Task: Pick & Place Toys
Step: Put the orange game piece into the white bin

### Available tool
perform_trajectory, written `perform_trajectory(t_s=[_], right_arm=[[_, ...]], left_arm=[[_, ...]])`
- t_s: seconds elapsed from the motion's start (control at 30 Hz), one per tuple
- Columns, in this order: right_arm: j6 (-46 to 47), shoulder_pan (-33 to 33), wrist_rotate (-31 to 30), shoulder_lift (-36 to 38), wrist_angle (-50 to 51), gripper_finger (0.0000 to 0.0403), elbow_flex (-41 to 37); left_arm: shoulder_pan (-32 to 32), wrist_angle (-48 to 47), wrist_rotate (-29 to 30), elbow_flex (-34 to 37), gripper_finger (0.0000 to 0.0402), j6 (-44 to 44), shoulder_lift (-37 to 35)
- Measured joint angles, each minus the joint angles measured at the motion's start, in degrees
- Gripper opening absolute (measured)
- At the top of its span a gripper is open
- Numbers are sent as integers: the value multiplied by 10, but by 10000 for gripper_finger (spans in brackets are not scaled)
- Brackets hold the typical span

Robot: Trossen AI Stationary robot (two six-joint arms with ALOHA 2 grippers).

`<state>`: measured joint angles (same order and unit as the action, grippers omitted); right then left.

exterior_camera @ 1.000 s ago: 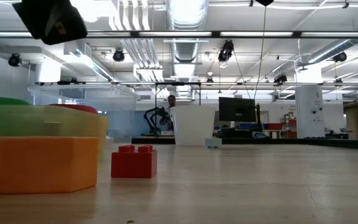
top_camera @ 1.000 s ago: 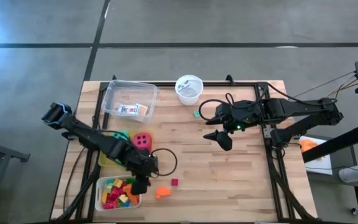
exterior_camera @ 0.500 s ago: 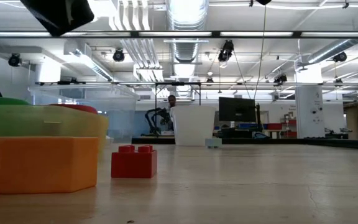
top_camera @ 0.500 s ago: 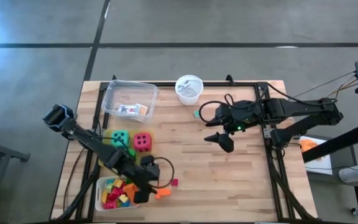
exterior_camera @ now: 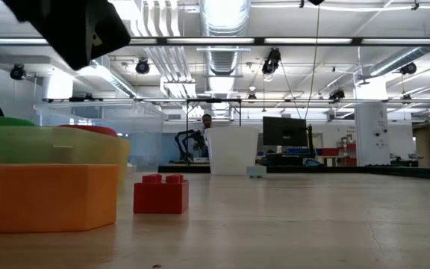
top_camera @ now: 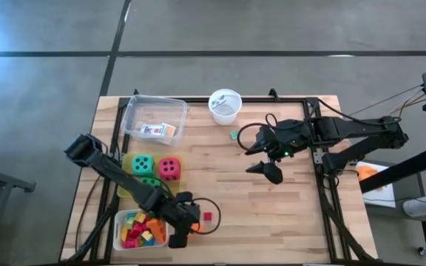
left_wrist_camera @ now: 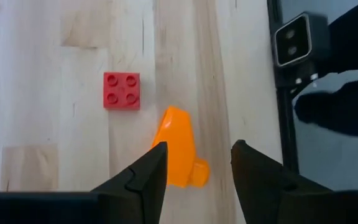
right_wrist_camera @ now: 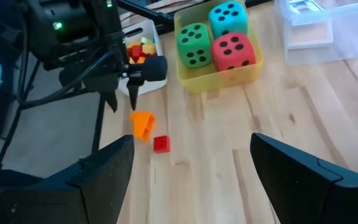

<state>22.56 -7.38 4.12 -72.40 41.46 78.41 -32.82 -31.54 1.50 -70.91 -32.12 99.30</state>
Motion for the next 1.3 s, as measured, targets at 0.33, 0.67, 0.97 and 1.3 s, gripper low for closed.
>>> perform_trajectory(t_s=[0.33, 0.67, 0.97, 1.3], right_arm=[[46, 0, -11, 0, 2, 317, 0], [71, 0, -12, 0, 3, 317, 0], [69, 0, -12, 0, 3, 317, 0], [57, 0, -12, 0, 3, 317, 0]], left_arm=[[-3, 1, 2, 0, 166, 39, 27], [12, 18, -11, 1, 195, 47, 46], [14, 22, -20, 1, 315, 53, 67], [10, 22, -20, 1, 373, 91, 110]])
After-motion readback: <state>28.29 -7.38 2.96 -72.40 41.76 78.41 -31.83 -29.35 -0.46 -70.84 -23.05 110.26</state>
